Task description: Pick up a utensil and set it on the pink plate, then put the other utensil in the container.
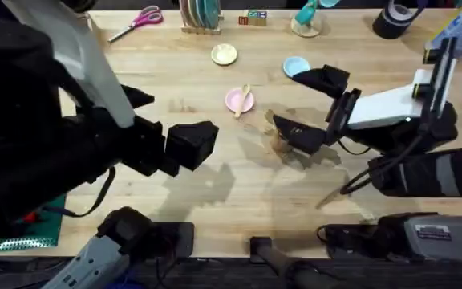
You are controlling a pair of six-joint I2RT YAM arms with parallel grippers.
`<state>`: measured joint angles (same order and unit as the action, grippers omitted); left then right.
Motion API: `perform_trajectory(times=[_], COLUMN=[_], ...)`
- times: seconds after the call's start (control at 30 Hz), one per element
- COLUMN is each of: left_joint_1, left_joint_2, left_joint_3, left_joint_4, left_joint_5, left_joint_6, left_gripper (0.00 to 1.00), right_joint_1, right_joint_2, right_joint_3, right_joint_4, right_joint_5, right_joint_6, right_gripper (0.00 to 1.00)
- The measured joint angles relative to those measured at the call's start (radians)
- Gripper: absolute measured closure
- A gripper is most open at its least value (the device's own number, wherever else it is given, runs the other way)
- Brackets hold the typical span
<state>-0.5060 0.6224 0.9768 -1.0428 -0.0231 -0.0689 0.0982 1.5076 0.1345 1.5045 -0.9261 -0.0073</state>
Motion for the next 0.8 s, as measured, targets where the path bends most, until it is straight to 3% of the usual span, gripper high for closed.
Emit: perform_trajectory(times=[0.57, 0.8], left_joint_1=[0.000, 0.000], left_joint_2=[0.000, 0.000], left_joint_3=[0.000, 0.000], left_joint_4=[0.000, 0.000], left_joint_5=[0.000, 0.000], left_joint_6=[0.000, 0.000], left_gripper=[0.006, 0.006], right_joint_1=[-0.024, -0.038], right_joint_2=[-0.187, -0.304], right_joint_3=[0.112, 0.220], right_joint_4=[-0.382, -0.771], right_joint_5=[0.059, 0.076], right_joint_6=[0.051, 0.057], right_gripper=[0.004, 0.004])
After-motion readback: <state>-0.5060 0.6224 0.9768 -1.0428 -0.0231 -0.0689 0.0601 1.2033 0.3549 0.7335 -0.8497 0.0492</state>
